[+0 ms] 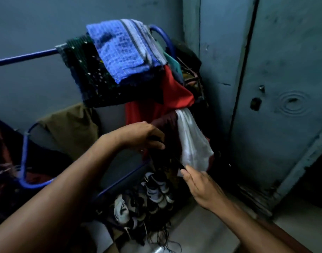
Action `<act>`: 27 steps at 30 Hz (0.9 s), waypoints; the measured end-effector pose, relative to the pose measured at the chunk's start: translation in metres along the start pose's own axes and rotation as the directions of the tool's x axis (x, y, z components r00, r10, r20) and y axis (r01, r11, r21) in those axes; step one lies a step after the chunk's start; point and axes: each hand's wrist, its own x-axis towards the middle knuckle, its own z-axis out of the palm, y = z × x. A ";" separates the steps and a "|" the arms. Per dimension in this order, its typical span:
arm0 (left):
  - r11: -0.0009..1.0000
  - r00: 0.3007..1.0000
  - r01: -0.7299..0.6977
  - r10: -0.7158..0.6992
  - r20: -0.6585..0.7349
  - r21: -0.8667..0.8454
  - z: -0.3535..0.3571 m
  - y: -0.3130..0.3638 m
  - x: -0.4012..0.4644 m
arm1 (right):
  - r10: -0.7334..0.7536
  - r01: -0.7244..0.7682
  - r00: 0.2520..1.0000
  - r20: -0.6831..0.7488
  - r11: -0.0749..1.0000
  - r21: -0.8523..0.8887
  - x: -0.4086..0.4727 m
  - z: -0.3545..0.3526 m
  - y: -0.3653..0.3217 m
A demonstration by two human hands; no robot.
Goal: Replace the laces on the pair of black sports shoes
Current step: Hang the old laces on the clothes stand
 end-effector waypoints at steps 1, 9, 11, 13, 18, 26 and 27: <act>1.000 1.000 0.017 -0.017 -0.007 -0.016 0.000 -0.020 -0.004 | -0.024 0.024 1.000 0.006 1.000 0.001 0.013 0.008 -0.008; 0.984 0.992 0.098 -0.109 -0.066 -0.149 0.016 -0.154 -0.023 | -0.015 0.019 0.996 0.089 0.999 -0.044 0.109 0.077 -0.055; 0.973 0.988 0.131 -0.145 -0.061 -0.190 0.030 -0.174 -0.028 | 0.010 -0.003 0.994 0.112 0.998 -0.064 0.120 0.089 -0.061; 0.951 0.982 0.155 -0.177 -0.061 -0.269 0.046 -0.186 -0.032 | 0.036 -0.025 0.991 0.131 0.996 -0.082 0.129 0.102 -0.063; 0.928 0.946 0.209 -0.271 -0.175 -0.309 0.081 -0.200 -0.036 | 0.068 -0.052 0.984 0.163 0.994 -0.101 0.146 0.124 -0.058; 0.939 0.872 -0.007 -0.162 -0.462 -0.343 0.101 -0.162 -0.045 | 0.058 -0.044 0.981 0.186 0.996 -0.079 0.168 0.136 -0.055; 0.921 0.867 -0.006 -0.189 -0.462 -0.389 0.102 -0.164 -0.044 | 0.066 -0.053 0.979 0.193 0.996 -0.073 0.169 0.138 -0.053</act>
